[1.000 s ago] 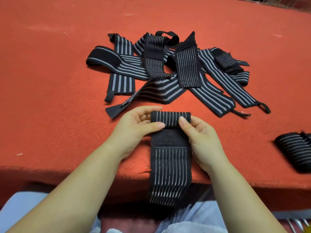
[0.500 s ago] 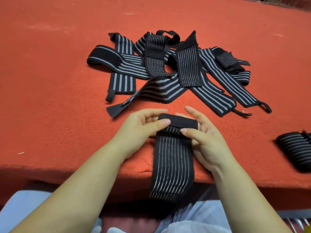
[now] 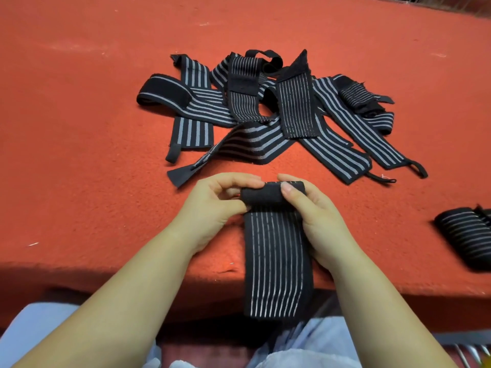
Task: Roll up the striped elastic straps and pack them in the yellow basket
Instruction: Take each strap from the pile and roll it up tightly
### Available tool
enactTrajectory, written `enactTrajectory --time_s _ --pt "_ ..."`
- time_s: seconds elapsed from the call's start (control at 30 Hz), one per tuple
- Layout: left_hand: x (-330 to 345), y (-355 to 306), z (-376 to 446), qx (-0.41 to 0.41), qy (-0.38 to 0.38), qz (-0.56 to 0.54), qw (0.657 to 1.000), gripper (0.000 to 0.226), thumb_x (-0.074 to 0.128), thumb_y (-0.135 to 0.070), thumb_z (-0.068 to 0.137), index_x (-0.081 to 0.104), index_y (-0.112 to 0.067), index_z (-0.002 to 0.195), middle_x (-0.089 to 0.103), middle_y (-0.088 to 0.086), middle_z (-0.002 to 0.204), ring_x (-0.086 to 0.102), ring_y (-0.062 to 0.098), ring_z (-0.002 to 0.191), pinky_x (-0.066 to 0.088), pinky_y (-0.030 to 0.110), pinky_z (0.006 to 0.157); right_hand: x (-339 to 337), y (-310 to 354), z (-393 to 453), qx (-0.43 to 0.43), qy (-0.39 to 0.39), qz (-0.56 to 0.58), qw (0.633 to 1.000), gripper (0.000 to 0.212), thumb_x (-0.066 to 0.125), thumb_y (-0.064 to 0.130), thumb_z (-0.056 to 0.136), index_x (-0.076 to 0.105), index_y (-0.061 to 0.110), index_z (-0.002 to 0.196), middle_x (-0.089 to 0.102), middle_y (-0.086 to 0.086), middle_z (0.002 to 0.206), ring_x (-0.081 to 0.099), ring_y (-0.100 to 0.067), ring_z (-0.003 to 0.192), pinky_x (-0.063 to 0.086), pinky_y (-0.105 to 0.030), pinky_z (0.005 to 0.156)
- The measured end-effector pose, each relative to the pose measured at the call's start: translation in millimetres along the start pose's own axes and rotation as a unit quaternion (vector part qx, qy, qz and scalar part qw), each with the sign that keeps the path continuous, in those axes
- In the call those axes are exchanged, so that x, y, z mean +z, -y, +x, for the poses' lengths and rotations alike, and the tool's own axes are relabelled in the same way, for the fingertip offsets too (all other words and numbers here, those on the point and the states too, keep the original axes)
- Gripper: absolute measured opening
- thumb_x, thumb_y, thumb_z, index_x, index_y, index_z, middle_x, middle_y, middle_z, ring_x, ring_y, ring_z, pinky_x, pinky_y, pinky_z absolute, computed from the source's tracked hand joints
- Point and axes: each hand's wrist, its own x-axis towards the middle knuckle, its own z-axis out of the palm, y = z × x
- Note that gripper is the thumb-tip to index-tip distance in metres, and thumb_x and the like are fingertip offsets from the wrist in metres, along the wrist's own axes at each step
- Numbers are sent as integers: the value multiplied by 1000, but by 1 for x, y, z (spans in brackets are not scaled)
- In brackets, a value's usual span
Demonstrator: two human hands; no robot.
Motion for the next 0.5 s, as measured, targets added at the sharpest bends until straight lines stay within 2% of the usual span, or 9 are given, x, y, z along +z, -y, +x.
enactTrajectory --time_s 0.07,0.13,0.2,0.27,0.33,0.4,0.43,0.5 --pt "-1 -1 0 -14 37 -31 999 43 58 11 72 61 -17 105 69 -8 92 64 0 77 47 11 66 -3 -1 0 5 17 39 999 43 71 16 77 56 19 116 71 5 90 66 -6 81 53 -21 71" --pt "0 -2 1 -39 55 -41 997 38 59 -9 73 59 -18 110 68 -5 94 64 4 81 50 15 67 -6 0 -2 -1 46 66 997 48 67 8 72 53 17 117 72 4 88 67 -9 81 54 -22 70" --pt "3 -5 0 -41 52 -1 998 21 64 -11 81 63 -13 102 69 -7 82 62 0 70 48 13 59 -8 2 -4 -5 62 81 995 46 62 6 71 53 14 115 71 3 88 67 -10 81 55 -22 69" --pt "6 -8 -1 -43 33 9 998 15 63 -6 83 64 -9 97 69 -8 74 61 -2 62 46 11 57 -8 3 -6 -8 58 73 996 40 62 5 70 57 12 109 71 0 88 67 -13 81 55 -25 71" --pt "6 -8 -2 -42 19 -5 999 25 66 -11 73 64 -9 98 71 -6 80 65 3 72 50 14 65 -5 3 -7 -14 36 45 998 31 67 14 70 62 14 101 70 -3 90 66 -18 86 55 -34 80" --pt "5 -8 -5 -34 16 1 999 34 73 -12 66 64 -12 99 71 -5 87 65 6 82 51 16 74 -1 4 -6 -8 1 37 999 31 71 35 67 68 19 93 69 -6 94 63 -22 92 48 -43 90" --pt "7 -7 -8 -31 20 5 999 37 77 -9 66 64 -13 100 71 -6 89 65 6 84 50 16 76 2 7 -7 -1 -13 38 999 32 69 44 64 70 22 87 67 -7 93 60 -23 92 45 -45 93" --pt "15 -7 -16 -34 31 -2 999 34 70 -9 70 62 -14 103 69 -7 91 63 5 86 49 15 77 9 11 -10 16 -33 46 998 36 68 53 59 67 23 78 61 -10 88 56 -25 87 44 -46 89"
